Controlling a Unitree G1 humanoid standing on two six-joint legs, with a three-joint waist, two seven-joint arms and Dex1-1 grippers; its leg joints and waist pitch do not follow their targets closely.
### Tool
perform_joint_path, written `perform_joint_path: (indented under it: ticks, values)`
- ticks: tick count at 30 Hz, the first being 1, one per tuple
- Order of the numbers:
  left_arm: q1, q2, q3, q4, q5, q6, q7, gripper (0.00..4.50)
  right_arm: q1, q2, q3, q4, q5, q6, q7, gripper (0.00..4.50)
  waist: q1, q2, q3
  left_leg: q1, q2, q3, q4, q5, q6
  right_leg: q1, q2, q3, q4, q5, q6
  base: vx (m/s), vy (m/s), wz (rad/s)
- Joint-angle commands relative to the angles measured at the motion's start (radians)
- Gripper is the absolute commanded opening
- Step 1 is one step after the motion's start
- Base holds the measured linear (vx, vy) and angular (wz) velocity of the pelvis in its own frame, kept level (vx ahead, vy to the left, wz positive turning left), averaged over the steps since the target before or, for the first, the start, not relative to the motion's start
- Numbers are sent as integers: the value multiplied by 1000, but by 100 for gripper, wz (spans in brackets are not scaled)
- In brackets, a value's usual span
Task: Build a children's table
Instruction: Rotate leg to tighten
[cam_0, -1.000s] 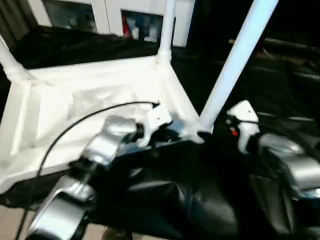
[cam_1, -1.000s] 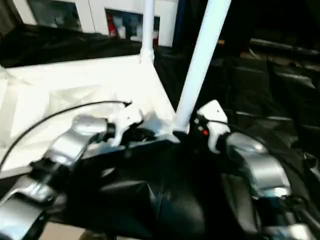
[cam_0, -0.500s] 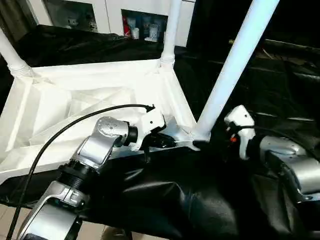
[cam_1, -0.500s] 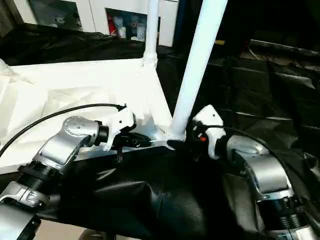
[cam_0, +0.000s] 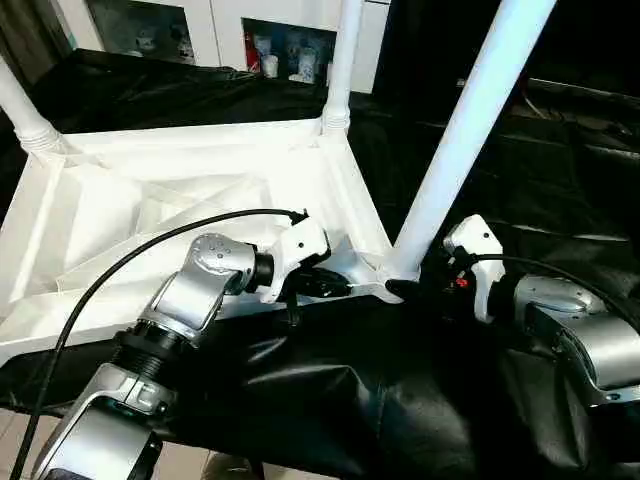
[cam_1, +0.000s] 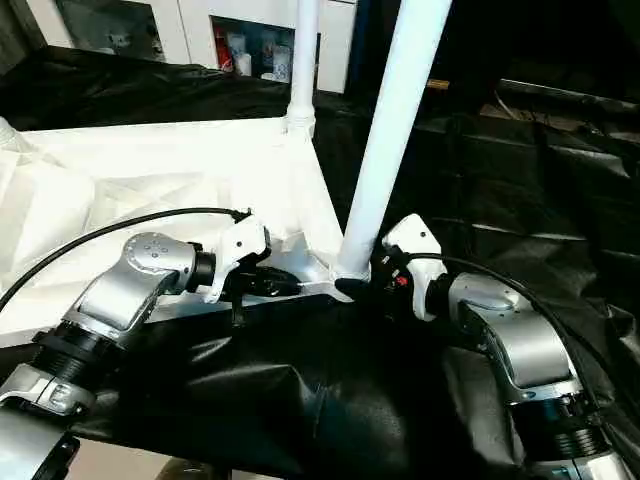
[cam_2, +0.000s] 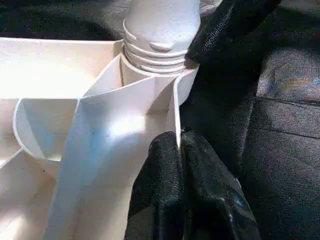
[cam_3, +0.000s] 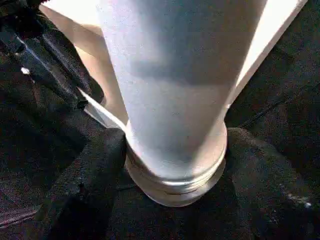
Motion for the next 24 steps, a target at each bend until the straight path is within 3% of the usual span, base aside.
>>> perform_joint_path:
  ticks: [1,8,11,13,14,15,16,18,20,24]
  values:
    - [-1,-5,-2,-35,-28,-2,-11,0,-4,5,0,-3,17,-2,14,292,1,-13,-75,43,23,-11,-53,-171,80,43,3,8,-41,-126,-235,0,0,0]
    - [-6,-20,-1,-19,-20,12,15,0,10,46,-4,7,4,-5,-44,276,1,-11,-75,43,23,-9,-52,-165,84,41,3,8,-40,-114,-241,0,0,0]
    - [-29,-55,5,30,6,28,91,0,3,99,-18,46,-24,-3,-141,276,-4,-12,-74,42,21,-10,-55,-196,61,38,4,7,-47,-173,-229,0,0,0]
    - [-86,-127,33,142,50,43,274,0,-21,200,-57,116,-43,8,-297,276,-6,-12,-74,44,20,-11,-56,-216,47,34,4,7,-51,-202,-220,0,0,0]
    - [-114,-159,49,192,62,51,356,0,-36,248,-78,150,-48,9,-369,276,-9,-12,-74,43,19,-15,-60,-252,17,34,1,6,-55,-257,-204,0,0,0]
    - [-119,-166,53,202,64,52,373,0,-40,258,-83,157,-49,9,-384,276,-11,-14,-74,43,18,-14,-60,-256,11,33,1,7,-57,-263,-199,0,0,0]
    - [-151,-205,69,257,71,60,458,0,-67,323,-114,209,-54,3,-484,276,-11,-7,-73,46,17,-15,-61,-278,3,27,0,8,-61,-282,-192,0,0,0]
    - [-181,-246,80,306,76,62,535,0,-105,395,-149,276,-56,-13,-597,276,-14,-10,-74,44,15,-19,-65,-299,-12,27,0,6,-66,-308,-174,0,0,0]
    - [-204,-282,82,339,82,63,588,0,-147,460,-180,332,-48,-30,-686,276,-15,-6,-74,45,15,-20,-65,-302,-16,27,3,5,-65,-288,-169,0,0,0]
    - [-223,-306,78,368,90,42,590,0,-180,503,-163,341,-66,-75,-678,276,-9,-7,-76,41,14,-19,-65,-276,7,34,5,3,-62,-224,-151,0,0,0]
